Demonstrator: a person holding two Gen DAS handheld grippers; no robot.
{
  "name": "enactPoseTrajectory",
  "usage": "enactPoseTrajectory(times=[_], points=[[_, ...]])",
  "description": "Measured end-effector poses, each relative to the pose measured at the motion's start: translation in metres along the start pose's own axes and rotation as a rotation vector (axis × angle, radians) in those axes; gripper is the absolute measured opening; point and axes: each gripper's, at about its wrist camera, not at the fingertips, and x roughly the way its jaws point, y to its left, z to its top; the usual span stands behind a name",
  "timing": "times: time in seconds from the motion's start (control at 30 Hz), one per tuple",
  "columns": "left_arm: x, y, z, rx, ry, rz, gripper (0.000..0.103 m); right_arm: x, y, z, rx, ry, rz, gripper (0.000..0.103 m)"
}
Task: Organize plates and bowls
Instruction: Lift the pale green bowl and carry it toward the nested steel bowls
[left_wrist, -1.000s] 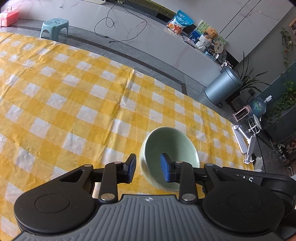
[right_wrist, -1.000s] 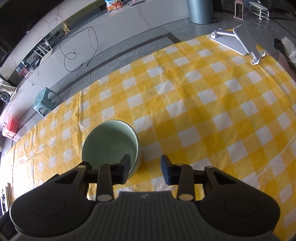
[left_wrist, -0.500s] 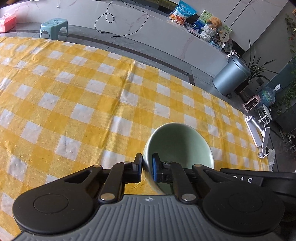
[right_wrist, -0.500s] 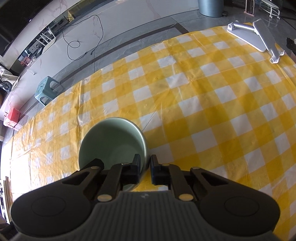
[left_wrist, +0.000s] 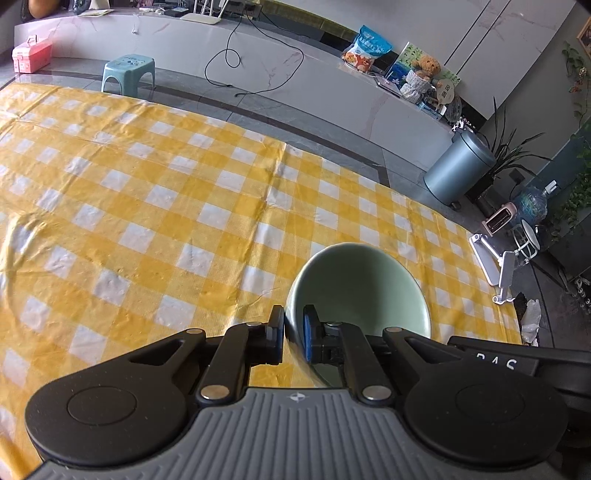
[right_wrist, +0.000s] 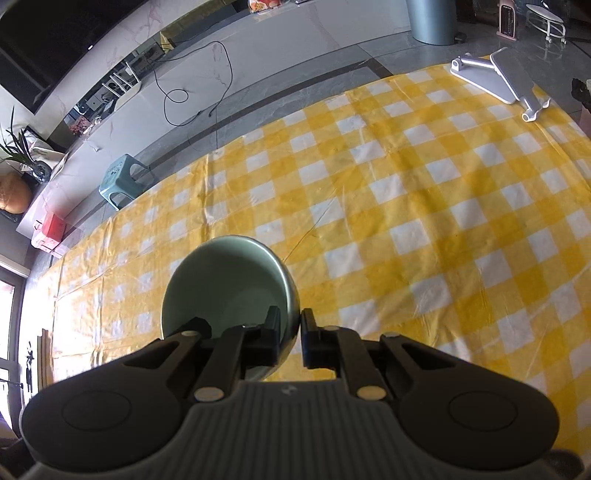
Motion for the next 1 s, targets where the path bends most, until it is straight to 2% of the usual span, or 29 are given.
enactPoseTrajectory(times=[0.2, 0.43, 0.8, 1.0], points=[[-0.062, -0.008, -0.022, 0.027, -0.065, -0.003, 0.010, -0.059, 0.001, -0.037, -0.017, -0.070, 0.055, 0.009], [-0.106, -0.032, -0.054, 0.075, -0.100, -0.010, 0.010, -0.117, -0.016, -0.074, -0.032, -0.144, 0.071, 0.009], [-0.150, -0.075, -0.105, 0.152, -0.135, -0.069, 0.010, -0.194, -0.068, -0.116, 0.011, -0.259, 0.092, 0.008], [-0.164, -0.085, -0.128, 0.174, -0.134, -0.104, 0.010, -0.223, -0.089, -0.134, 0.023, -0.302, 0.088, 0.008]])
